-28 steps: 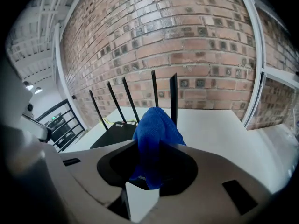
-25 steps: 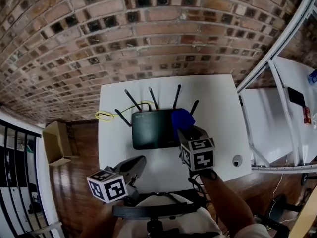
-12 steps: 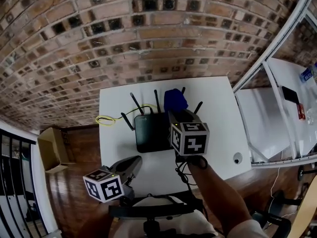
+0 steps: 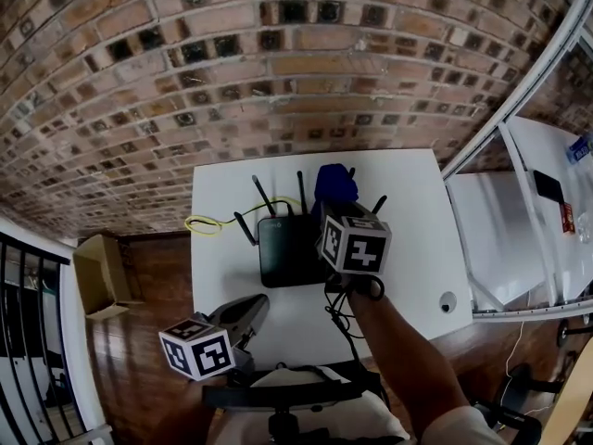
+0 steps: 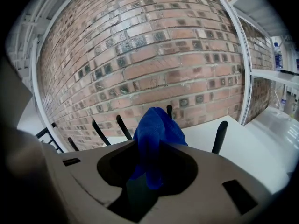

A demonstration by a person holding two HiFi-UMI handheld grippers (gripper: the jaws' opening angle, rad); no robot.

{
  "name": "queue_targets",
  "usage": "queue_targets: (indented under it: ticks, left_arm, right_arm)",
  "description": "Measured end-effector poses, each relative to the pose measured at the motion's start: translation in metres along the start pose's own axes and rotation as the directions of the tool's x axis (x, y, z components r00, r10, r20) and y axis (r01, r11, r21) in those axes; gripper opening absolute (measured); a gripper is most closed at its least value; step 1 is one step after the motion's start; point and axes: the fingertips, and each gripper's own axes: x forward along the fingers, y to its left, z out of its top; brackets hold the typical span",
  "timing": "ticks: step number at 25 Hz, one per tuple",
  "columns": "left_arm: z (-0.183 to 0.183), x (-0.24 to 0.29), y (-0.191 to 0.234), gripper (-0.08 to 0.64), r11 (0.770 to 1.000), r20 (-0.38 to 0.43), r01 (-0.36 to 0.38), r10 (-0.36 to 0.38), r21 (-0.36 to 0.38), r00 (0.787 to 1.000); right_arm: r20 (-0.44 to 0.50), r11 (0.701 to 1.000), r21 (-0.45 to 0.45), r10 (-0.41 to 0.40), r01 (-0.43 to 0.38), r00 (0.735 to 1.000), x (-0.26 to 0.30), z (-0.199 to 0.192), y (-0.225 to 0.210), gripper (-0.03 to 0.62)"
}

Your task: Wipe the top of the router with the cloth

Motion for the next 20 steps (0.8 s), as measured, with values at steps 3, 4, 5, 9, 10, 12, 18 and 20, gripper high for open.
queue_targets:
  ticks: [3,4,5,9,10,12,18,20]
  left_arm:
    - [-0.002,-0.002,0.0,0.028,1.0,0.0,-0.001,0.001,-0.018,1.0]
    - [-0.003,-0.003,0.0,0.028,1.0,0.001,-0.004,0.004,-0.019,1.0]
    - [-0.003,-0.005,0.001,0.028,1.0,0.004,-0.01,0.01,-0.016,1.0]
    - [-0.002,-0.009,0.003,0.028,1.0,0.017,-0.026,0.026,-0.016,1.0]
    - [-0.002,-0.01,0.004,0.028,0.999,0.019,-0.03,0.03,-0.016,0.999]
    - [-0.003,-0.012,0.005,0.028,0.999,0.021,-0.035,0.035,-0.023,0.999]
    - [-0.006,-0.015,0.006,0.028,0.998,0.026,-0.042,0.043,-0.038,0.999]
    - [-0.005,-0.016,0.004,0.028,0.999,0.033,-0.04,0.041,-0.037,0.999]
  right_arm:
    - [-0.05,1.0,0.03,-0.003,0.005,0.999,0.014,-0.02,-0.006,0.135]
    - [-0.065,0.999,0.039,-0.005,0.008,0.998,0.018,-0.026,-0.008,0.135]
    - [-0.077,0.999,0.046,-0.009,0.012,0.997,0.021,-0.03,-0.009,0.135]
    - [-0.13,0.997,0.075,-0.026,0.036,0.991,0.034,-0.048,-0.017,0.134]
    - [-0.143,0.995,0.087,-0.029,0.042,0.989,0.037,-0.052,-0.018,0.135]
    - [-0.168,0.992,0.11,-0.035,0.054,0.985,0.041,-0.06,-0.022,0.134]
    - [-0.246,0.987,0.137,-0.053,0.089,0.968,0.052,-0.086,-0.028,0.135]
    - [-0.263,0.985,0.138,-0.059,0.099,0.963,0.053,-0.093,-0.031,0.135]
